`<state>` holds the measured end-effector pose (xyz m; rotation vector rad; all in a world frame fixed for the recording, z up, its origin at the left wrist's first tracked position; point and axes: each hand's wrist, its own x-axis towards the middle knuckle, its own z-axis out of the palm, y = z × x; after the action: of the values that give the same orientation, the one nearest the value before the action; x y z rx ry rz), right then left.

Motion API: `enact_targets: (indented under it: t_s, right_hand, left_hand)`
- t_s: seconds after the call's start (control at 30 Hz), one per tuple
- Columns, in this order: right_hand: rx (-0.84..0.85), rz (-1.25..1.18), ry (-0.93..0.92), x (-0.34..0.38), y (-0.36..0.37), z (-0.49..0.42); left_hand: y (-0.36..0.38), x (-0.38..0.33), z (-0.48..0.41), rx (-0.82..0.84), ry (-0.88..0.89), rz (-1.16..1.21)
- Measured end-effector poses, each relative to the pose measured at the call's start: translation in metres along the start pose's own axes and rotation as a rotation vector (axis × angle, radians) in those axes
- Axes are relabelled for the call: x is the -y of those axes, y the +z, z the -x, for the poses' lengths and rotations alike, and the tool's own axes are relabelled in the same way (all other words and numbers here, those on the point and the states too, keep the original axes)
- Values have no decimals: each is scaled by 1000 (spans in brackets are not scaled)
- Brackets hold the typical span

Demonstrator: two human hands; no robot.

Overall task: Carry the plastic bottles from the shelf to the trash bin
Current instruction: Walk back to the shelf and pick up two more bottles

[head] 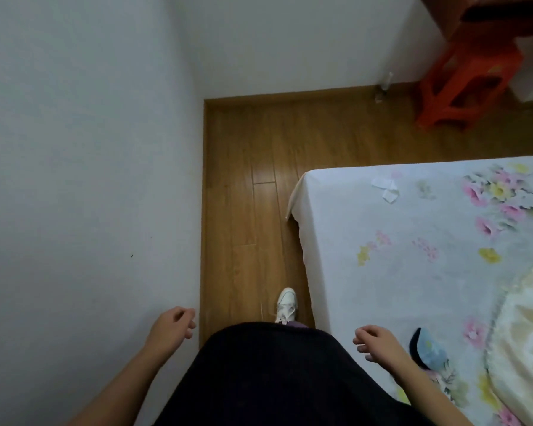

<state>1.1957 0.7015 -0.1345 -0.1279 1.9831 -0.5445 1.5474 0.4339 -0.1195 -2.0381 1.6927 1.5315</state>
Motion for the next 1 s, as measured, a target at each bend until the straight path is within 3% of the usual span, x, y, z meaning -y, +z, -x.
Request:
enact_targets:
  t_s: [0.23,0.43,0.67,1.0]
  right_hand:
    - [106,193,-229,194,-23,-72]
    - [119,255,-357,311,-28,-125]
    - [31,144,-167,369,-53,-191]
    - [-115,-120,74,432,-89,-247]
  left_hand:
    - [-18,-56,-55,-108,-156,123]
    - [-36,-96,-111,-112,-245,84]
    - [-73,-185,-224,-23,-227,-19]
    - [-121,-422,-372,64,35,-126]
